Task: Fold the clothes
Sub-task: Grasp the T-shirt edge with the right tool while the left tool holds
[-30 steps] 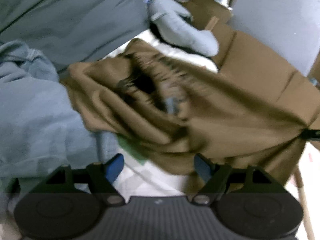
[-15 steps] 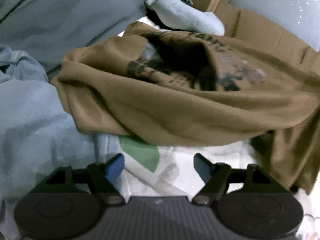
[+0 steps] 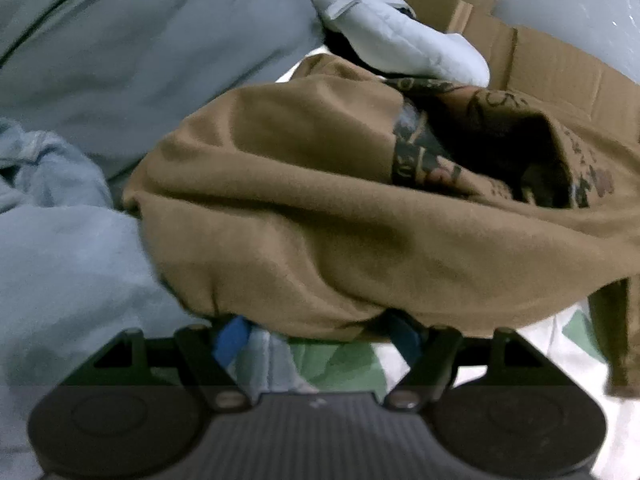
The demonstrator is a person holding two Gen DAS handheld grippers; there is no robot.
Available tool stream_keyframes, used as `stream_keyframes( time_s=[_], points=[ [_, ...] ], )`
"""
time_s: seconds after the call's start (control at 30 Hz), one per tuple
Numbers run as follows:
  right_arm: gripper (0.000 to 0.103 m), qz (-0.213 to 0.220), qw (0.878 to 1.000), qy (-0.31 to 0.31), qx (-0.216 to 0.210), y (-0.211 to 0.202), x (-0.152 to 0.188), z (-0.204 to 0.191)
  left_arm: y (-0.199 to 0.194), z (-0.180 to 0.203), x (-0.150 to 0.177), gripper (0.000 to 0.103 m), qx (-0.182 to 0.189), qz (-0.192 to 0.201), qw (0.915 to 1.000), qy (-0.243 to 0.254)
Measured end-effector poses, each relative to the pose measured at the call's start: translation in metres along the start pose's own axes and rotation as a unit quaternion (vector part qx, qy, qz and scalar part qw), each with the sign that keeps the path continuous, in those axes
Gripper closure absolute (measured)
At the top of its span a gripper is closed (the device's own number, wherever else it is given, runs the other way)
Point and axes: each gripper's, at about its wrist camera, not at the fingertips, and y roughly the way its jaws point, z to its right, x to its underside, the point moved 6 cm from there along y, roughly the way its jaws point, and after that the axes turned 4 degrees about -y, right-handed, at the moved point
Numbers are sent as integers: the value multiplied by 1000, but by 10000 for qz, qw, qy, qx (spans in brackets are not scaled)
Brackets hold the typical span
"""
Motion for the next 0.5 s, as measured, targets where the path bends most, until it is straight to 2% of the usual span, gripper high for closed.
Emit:
stream_keyframes(
  time_s=[0.1,0.17,0.2,0.27,0.5],
  points=[
    [99,-36,10000,5,8,1,3,1,2,0,-1,38,33,55,10000,-20],
    [99,-42,10000,2,1,1,6,0,-2,-2,0,57,63,90,9999,-95],
    [99,-44,10000,1,-3,1,7,0,-6,-1,0,62,100,106,9999,-65],
    [99,-41,10000,-14,-35,0,10,0,-14,1,1,84,172,138,9998,-6],
    [99,-43,9999,-15,-122,-9,21,2,-60,0,0,96,487,327,9983,59]
  ],
)
